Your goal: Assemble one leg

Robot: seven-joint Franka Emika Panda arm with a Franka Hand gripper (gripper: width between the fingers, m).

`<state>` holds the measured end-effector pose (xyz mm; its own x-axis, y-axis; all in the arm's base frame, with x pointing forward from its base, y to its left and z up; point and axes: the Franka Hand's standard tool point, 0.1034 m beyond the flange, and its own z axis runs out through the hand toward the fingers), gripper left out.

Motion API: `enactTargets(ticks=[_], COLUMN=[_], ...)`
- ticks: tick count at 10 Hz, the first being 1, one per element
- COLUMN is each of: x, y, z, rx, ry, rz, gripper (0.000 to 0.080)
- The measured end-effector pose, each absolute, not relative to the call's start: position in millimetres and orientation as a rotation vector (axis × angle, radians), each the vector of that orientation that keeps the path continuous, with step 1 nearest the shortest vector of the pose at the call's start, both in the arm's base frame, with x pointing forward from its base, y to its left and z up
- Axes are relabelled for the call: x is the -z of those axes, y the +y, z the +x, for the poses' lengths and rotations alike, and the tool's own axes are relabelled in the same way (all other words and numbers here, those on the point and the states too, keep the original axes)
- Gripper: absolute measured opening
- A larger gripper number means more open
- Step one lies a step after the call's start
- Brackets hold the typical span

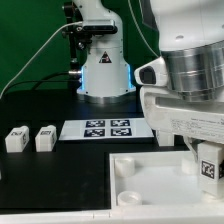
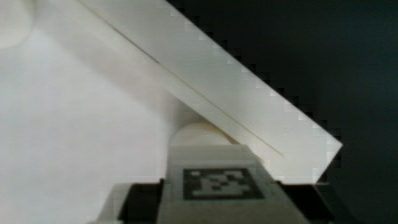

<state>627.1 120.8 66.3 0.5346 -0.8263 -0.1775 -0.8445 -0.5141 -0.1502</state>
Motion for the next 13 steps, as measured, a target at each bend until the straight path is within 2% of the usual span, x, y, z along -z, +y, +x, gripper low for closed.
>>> enactTargets(ticks=[2, 5, 6, 7, 8, 13], x=[-65.7, -65.6, -65.6, -65.3, -64.1, -67.6], y=[121.6, 121.9, 122.0, 121.9, 121.1, 116.6], z=[628.7, 628.5, 628.5, 628.0, 626.0, 627.7], rx=[-0.173, -0.185, -0.181, -0.173, -0.155, -0.024], ry=[1.785, 1.868, 1.843, 1.781, 1.647, 0.803], rz=[-2.296, -2.234, -2.254, -2.3, -2.409, -2.838], gripper=[0.0293, 0.0293, 0.0496, 0.06, 0.0637, 0.0649])
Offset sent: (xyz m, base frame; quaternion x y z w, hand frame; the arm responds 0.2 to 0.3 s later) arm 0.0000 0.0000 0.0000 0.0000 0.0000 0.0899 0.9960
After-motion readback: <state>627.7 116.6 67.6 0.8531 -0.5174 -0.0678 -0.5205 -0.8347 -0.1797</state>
